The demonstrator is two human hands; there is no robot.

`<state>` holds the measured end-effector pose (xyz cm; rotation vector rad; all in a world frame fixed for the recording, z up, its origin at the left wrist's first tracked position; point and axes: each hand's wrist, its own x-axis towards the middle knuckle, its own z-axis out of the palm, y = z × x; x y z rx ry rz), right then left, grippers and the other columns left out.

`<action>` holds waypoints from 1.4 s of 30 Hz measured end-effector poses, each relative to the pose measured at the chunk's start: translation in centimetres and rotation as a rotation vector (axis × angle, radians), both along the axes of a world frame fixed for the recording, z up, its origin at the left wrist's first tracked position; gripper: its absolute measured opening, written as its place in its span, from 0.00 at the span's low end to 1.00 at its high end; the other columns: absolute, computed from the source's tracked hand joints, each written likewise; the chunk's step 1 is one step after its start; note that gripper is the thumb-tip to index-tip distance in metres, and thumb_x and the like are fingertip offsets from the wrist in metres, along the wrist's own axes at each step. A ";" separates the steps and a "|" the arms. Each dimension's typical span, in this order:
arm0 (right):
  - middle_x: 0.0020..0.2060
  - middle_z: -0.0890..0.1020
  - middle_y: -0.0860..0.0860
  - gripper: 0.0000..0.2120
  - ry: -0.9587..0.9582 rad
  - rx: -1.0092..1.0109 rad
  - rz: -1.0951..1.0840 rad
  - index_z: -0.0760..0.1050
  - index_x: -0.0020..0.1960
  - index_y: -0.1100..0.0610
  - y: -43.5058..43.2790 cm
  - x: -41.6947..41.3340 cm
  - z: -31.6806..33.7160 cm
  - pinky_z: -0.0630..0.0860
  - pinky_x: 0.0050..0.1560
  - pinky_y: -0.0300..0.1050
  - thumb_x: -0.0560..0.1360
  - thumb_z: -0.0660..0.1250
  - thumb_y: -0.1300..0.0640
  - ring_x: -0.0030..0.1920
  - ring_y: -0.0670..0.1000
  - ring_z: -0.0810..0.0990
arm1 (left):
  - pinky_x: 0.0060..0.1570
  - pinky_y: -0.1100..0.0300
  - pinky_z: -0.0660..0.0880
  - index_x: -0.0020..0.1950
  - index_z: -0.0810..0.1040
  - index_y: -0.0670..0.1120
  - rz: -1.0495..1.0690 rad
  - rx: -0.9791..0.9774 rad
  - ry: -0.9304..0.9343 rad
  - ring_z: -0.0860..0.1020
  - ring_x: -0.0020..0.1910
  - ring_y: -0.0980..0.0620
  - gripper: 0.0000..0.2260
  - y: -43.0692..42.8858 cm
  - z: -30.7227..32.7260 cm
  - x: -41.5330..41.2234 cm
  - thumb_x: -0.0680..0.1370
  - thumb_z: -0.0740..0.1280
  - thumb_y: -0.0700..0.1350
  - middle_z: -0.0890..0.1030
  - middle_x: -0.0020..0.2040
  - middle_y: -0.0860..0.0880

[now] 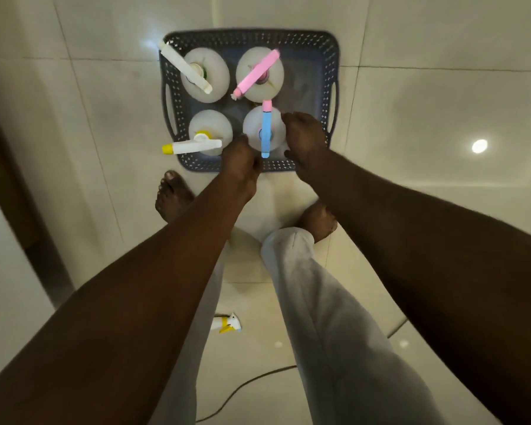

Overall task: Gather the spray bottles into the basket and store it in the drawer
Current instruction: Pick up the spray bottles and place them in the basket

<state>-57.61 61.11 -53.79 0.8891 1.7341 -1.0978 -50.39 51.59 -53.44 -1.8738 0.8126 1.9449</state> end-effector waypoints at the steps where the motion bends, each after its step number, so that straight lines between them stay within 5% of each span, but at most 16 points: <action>1: 0.67 0.80 0.58 0.19 0.015 0.013 -0.002 0.77 0.71 0.60 0.4 0.5 1.2 0.78 0.68 0.60 0.84 0.64 0.54 0.65 0.60 0.79 | 0.41 0.60 0.78 0.55 0.79 0.43 -0.001 -0.004 0.008 0.80 0.40 0.50 0.06 0.0 1.5 0.2 0.84 0.63 0.42 0.82 0.45 0.44; 4: 0.56 0.83 0.56 0.15 0.016 0.034 -0.061 0.81 0.65 0.59 2.0 2.3 5.3 0.79 0.66 0.59 0.82 0.66 0.53 0.57 0.56 0.81 | 0.42 0.60 0.73 0.53 0.75 0.46 -0.096 -0.116 -0.070 0.75 0.39 0.52 0.05 0.7 6.2 1.4 0.84 0.60 0.40 0.77 0.42 0.47; 9: 0.63 0.83 0.50 0.22 -0.010 0.121 0.001 0.77 0.67 0.40 5.3 6.5 12.8 0.77 0.60 0.48 0.78 0.59 0.34 0.56 0.50 0.84 | 0.40 0.57 0.72 0.44 0.74 0.47 -0.346 -0.212 -0.094 0.75 0.38 0.50 0.12 2.2 13.6 3.4 0.85 0.57 0.38 0.75 0.41 0.47; 11: 0.63 0.83 0.47 0.30 -0.017 0.233 0.063 0.72 0.69 0.33 7.1 8.3 14.9 0.73 0.67 0.54 0.71 0.51 0.26 0.58 0.52 0.84 | 0.46 0.53 0.77 0.48 0.77 0.45 -0.494 -0.222 -0.080 0.79 0.43 0.48 0.10 3.9 16.2 3.7 0.84 0.59 0.38 0.79 0.47 0.43; 15: 0.69 0.78 0.46 0.31 0.057 0.244 -0.052 0.78 0.69 0.40 10.0 10.8 18.6 0.67 0.75 0.56 0.71 0.56 0.31 0.70 0.52 0.75 | 0.63 0.45 0.80 0.61 0.81 0.46 -0.747 -0.218 0.018 0.83 0.58 0.43 0.10 8.0 20.3 4.6 0.83 0.62 0.42 0.84 0.60 0.43; 19: 0.47 0.77 0.35 0.19 0.165 0.171 -0.473 0.82 0.67 0.49 14.2 13.1 22.9 0.79 0.67 0.53 0.79 0.69 0.45 0.50 0.39 0.79 | 0.60 0.48 0.80 0.58 0.82 0.49 -0.961 -0.171 0.141 0.83 0.59 0.44 0.09 12.8 22.7 4.6 0.83 0.63 0.43 0.85 0.60 0.45; 24: 0.66 0.81 0.48 0.18 0.153 0.100 -0.742 0.78 0.71 0.52 21.3 16.1 25.8 0.75 0.71 0.57 0.81 0.68 0.51 0.65 0.50 0.80 | 0.59 0.50 0.82 0.53 0.82 0.54 -1.150 -0.145 0.190 0.83 0.57 0.48 0.07 18.9 24.1 4.5 0.81 0.65 0.45 0.84 0.58 0.49; 27: 0.66 0.81 0.50 0.18 0.159 0.142 -0.870 0.78 0.70 0.54 26.2 17.5 26.8 0.75 0.71 0.51 0.81 0.68 0.53 0.65 0.49 0.79 | 0.61 0.48 0.81 0.54 0.81 0.53 -1.225 -0.154 0.181 0.83 0.57 0.47 0.07 22.9 24.7 4.1 0.81 0.65 0.44 0.84 0.58 0.48; 38: 0.70 0.76 0.51 0.24 0.142 0.228 -1.163 0.72 0.75 0.50 43.3 19.1 26.8 0.75 0.71 0.61 0.80 0.70 0.52 0.69 0.55 0.77 | 0.45 0.54 0.72 0.50 0.80 0.50 -1.431 -0.086 0.244 0.75 0.47 0.47 0.04 39.4 24.5 -3.0 0.81 0.66 0.43 0.77 0.50 0.47; 42: 0.72 0.75 0.52 0.28 0.084 0.230 -1.219 0.68 0.78 0.50 47.7 18.5 25.6 0.74 0.72 0.60 0.80 0.71 0.51 0.70 0.54 0.75 | 0.39 0.58 0.69 0.64 0.81 0.45 -1.433 -0.095 0.218 0.74 0.43 0.48 0.14 44.9 22.4 -4.5 0.80 0.67 0.45 0.77 0.46 0.49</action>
